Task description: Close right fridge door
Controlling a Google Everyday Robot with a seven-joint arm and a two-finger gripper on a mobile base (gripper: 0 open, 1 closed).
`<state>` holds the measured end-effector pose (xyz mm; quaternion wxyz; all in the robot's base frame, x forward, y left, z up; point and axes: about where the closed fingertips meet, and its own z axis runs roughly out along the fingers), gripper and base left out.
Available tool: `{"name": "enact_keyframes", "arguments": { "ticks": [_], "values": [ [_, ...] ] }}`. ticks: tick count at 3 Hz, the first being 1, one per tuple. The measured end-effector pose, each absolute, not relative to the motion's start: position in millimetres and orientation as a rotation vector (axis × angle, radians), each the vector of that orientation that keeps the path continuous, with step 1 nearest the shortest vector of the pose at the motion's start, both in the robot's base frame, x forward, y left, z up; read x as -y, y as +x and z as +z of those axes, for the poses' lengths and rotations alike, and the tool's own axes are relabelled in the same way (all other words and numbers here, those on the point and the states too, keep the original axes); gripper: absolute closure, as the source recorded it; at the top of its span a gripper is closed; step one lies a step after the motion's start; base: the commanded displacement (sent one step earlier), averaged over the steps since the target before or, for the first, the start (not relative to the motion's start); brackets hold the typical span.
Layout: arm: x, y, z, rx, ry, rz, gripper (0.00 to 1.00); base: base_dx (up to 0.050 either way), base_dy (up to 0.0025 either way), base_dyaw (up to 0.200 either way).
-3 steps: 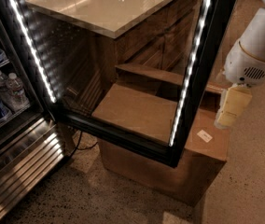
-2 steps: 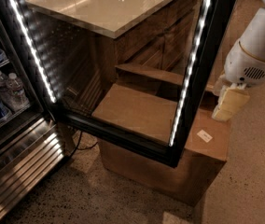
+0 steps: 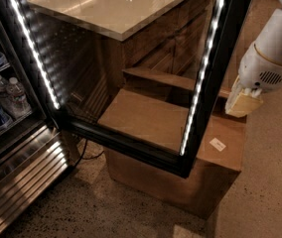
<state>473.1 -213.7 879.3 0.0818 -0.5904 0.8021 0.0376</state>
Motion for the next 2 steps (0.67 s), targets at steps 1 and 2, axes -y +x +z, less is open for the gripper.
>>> {"name": "enact_keyframes", "arguments": {
  "ticks": [1,2],
  "values": [
    [198.3,493.6,894.3,-2.396,-1.763,0.066,1.00,0.000,0.00000,0.000],
    [198.4,493.7,894.3,-2.396,-1.762,0.066,1.00,0.000,0.00000,0.000]
  ]
}}
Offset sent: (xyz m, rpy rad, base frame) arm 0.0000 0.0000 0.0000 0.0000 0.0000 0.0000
